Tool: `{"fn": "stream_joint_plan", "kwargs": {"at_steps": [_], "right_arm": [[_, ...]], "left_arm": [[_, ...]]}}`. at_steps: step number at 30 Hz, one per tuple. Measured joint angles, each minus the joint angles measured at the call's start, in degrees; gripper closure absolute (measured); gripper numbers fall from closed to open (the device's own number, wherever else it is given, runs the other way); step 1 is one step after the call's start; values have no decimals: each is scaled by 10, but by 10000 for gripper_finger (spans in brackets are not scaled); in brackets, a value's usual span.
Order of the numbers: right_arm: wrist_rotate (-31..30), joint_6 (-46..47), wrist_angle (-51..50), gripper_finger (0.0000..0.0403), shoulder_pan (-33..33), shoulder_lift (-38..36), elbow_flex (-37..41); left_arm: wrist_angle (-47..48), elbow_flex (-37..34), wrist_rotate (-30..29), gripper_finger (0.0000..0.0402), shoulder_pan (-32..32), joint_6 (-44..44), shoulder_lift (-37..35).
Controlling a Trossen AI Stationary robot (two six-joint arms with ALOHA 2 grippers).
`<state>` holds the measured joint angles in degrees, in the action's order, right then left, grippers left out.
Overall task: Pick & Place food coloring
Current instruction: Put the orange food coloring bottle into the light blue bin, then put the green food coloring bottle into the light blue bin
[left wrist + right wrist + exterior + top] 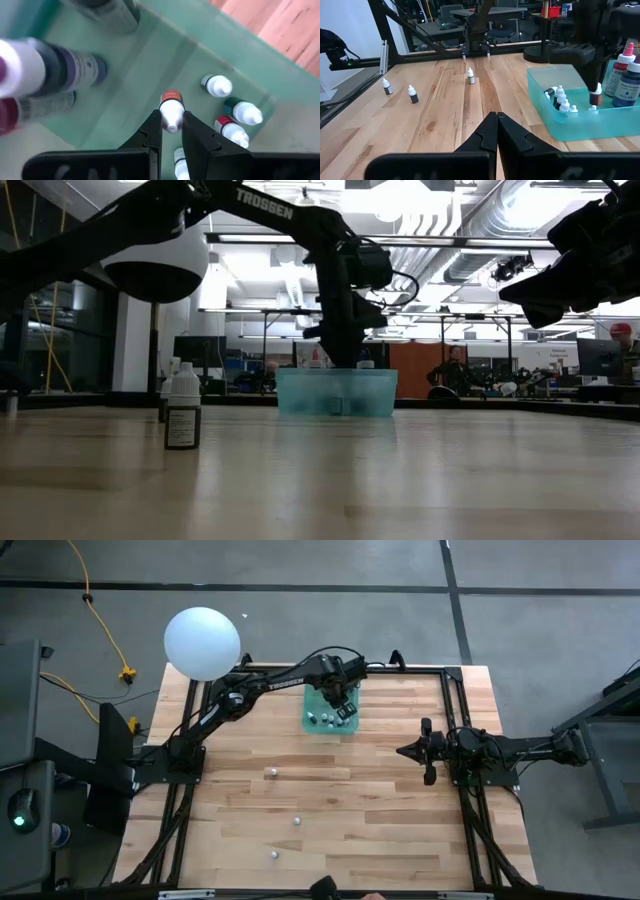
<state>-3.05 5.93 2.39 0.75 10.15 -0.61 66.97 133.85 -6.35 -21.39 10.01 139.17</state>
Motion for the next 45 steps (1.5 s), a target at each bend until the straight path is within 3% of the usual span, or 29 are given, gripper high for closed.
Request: {"fn": "stream_joint_plan", "kwargs": {"at_steps": [20, 34, 45], "right_arm": [[0, 0, 0, 402, 0, 0, 0], [0, 0, 0, 402, 0, 0, 0], [0, 0, 0, 402, 0, 0, 0]], "left_arm": [[-9, -4, 51, 353, 12, -128, 23], [-9, -4, 58, 350, 12, -143, 23], [-9, -4, 55, 257, 12, -143, 23]]}}
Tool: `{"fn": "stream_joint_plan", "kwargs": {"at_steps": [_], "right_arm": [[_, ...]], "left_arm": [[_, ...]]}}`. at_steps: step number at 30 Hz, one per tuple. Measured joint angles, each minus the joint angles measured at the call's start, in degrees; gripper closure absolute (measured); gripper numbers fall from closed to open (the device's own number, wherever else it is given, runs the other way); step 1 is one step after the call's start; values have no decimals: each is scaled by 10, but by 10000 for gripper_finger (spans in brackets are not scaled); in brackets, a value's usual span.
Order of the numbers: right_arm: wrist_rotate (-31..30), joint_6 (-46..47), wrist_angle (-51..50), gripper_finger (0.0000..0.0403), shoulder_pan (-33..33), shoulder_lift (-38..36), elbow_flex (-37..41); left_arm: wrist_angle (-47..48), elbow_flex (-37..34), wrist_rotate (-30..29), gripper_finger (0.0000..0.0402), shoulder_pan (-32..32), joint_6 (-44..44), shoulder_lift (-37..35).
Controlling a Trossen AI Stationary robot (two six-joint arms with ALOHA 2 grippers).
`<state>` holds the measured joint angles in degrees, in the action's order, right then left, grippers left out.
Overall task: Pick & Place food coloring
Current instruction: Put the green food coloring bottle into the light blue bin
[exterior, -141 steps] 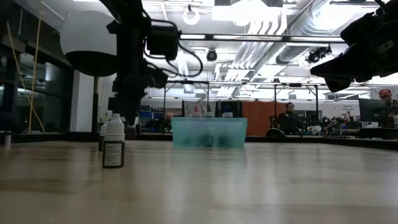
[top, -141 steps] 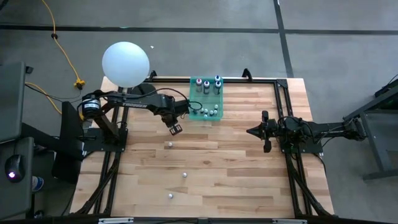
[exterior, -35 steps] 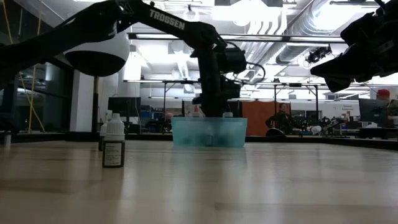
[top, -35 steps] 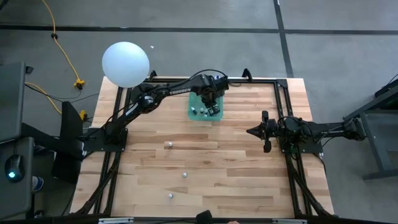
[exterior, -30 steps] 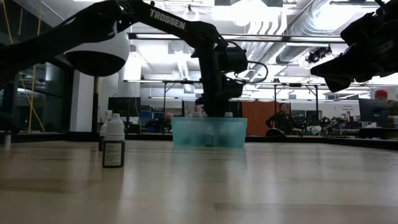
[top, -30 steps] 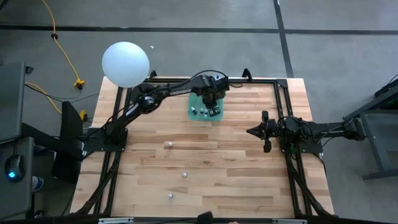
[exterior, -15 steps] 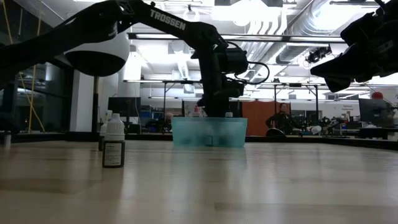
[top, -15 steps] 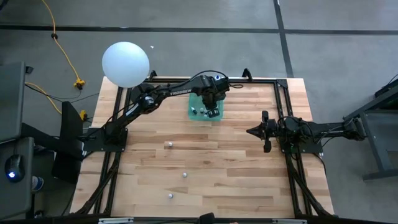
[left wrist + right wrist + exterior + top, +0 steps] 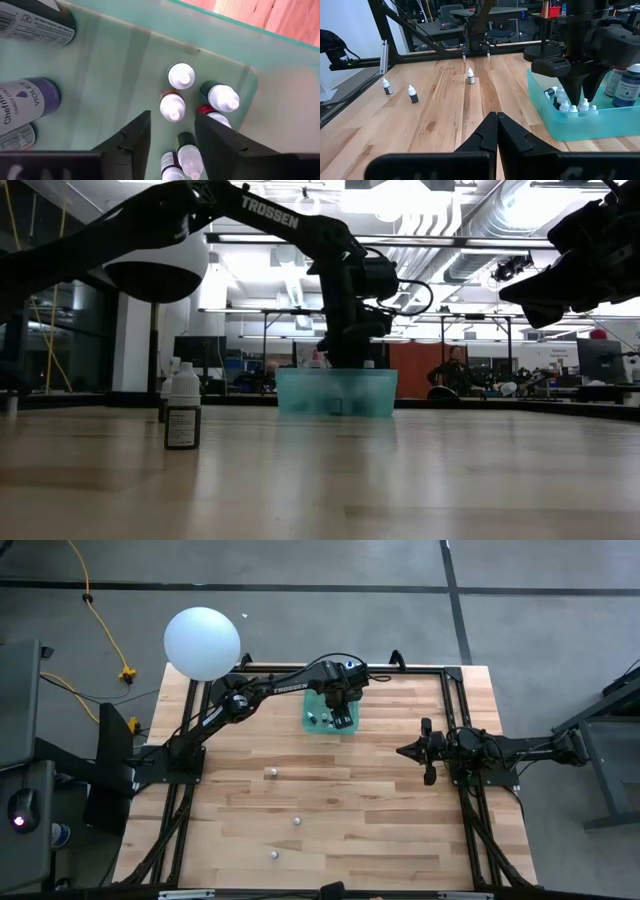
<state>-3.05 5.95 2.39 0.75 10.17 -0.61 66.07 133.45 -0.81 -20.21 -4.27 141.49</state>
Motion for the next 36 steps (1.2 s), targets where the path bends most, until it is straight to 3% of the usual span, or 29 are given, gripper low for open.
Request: {"fn": "stream_joint_plan", "kwargs": {"at_steps": [7, 19, 36], "right_arm": [[0, 0, 0, 402, 0, 0, 0], [0, 0, 0, 402, 0, 0, 0], [0, 0, 0, 402, 0, 0, 0]], "left_arm": [[2, 0, -2, 240, 0, 0, -5], [11, 0, -4, 240, 2, 10, -86], [242, 0, 15, 240, 100, 26, -241]]}}
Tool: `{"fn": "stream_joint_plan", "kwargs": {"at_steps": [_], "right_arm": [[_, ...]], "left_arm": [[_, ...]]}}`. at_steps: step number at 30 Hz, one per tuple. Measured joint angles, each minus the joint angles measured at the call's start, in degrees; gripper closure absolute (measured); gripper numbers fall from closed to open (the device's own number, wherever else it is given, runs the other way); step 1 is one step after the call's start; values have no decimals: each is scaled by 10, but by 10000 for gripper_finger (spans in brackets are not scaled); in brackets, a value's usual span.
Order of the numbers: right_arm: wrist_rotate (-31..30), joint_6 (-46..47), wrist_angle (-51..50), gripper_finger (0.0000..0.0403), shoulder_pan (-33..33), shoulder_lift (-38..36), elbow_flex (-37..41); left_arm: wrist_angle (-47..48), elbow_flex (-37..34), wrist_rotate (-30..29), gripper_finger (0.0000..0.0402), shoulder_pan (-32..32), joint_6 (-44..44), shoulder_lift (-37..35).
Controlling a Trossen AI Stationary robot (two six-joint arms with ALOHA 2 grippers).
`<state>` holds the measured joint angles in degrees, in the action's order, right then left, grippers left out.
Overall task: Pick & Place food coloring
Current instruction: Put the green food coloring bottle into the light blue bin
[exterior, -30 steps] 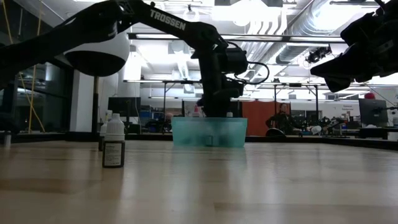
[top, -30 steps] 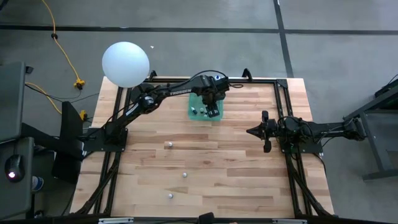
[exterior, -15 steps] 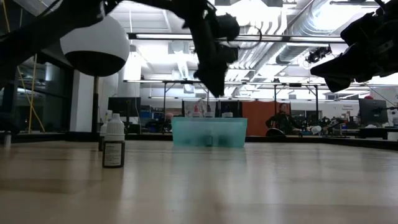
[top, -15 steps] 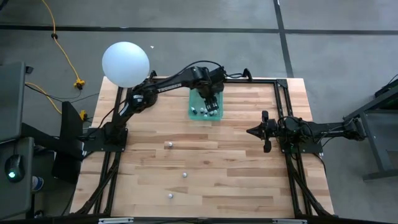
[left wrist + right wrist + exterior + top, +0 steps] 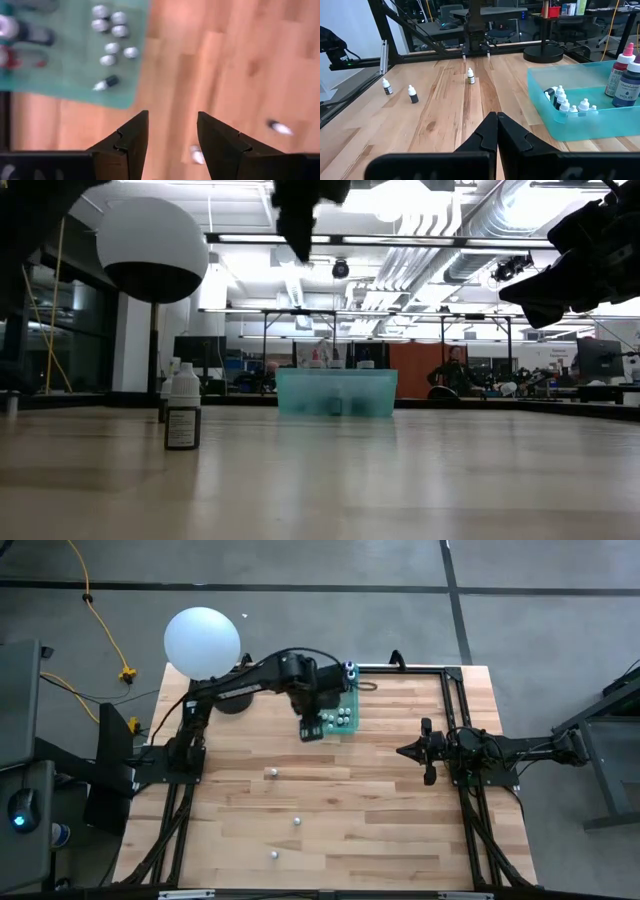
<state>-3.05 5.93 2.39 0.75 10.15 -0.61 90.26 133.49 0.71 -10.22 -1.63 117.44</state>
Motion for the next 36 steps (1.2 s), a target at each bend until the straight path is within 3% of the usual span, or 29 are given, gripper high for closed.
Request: {"fn": "stream_joint_plan", "kwargs": {"at_steps": [5, 9, 13, 21, 29, 36], "right_arm": [[0, 0, 0, 402, 0, 0, 0], [0, 0, 0, 402, 0, 0, 0], [0, 0, 0, 402, 0, 0, 0], [0, 0, 0, 402, 0, 0, 0], [0, 0, 0, 402, 0, 0, 0], [0, 0, 0, 402, 0, 0, 0]], "left_arm": [[-3, -29, 57, 240, 43, 11, -38], [-4, -95, 49, 240, 75, 31, -78], [-27, -201, 45, 240, 100, 45, -130], [-195, -451, 60, 240, 127, 109, -256], [-220, -565, 24, 241, 125, 257, -273], [-268, -627, -1, 241, 125, 319, -272]]}}
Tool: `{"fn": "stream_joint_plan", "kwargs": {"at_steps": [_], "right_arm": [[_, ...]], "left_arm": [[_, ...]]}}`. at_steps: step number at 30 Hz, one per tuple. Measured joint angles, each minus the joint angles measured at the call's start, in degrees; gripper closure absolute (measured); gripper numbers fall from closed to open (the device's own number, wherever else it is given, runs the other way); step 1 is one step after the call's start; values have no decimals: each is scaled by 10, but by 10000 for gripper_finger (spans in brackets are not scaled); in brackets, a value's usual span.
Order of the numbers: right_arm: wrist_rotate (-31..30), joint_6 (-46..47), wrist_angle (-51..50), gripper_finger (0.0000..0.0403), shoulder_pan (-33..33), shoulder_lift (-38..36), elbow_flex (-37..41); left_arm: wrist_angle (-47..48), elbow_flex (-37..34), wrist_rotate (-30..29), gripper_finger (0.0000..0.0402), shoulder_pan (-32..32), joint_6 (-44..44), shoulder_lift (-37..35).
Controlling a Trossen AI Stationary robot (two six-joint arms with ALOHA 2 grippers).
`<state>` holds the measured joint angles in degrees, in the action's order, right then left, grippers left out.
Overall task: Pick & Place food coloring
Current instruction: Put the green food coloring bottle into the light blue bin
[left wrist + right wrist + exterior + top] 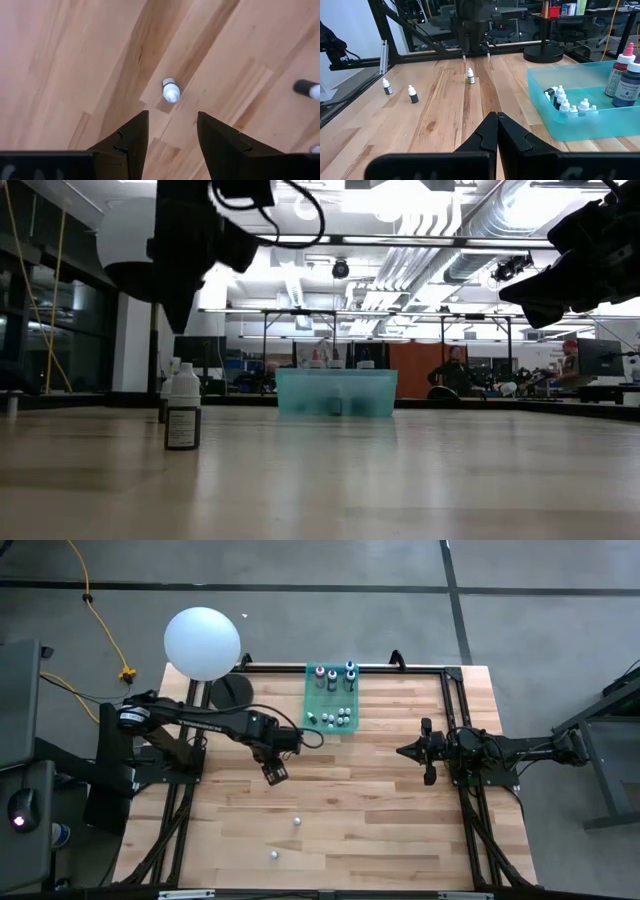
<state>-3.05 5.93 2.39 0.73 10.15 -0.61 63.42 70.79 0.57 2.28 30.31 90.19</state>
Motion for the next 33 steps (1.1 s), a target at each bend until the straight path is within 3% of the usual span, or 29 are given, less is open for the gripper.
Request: {"fn": "stream_joint_plan", "kwargs": {"at_steps": [6, 17, 33], "right_arm": [[0, 0, 0, 402, 0, 0, 0], [0, 0, 0, 402, 0, 0, 0], [0, 0, 0, 402, 0, 0, 0]], "left_arm": [[-21, -38, -40, 241, 8, 30, 0], [-99, -84, -40, 241, 28, 60, 1], [-135, -105, -29, 241, 31, 62, 30]]}}
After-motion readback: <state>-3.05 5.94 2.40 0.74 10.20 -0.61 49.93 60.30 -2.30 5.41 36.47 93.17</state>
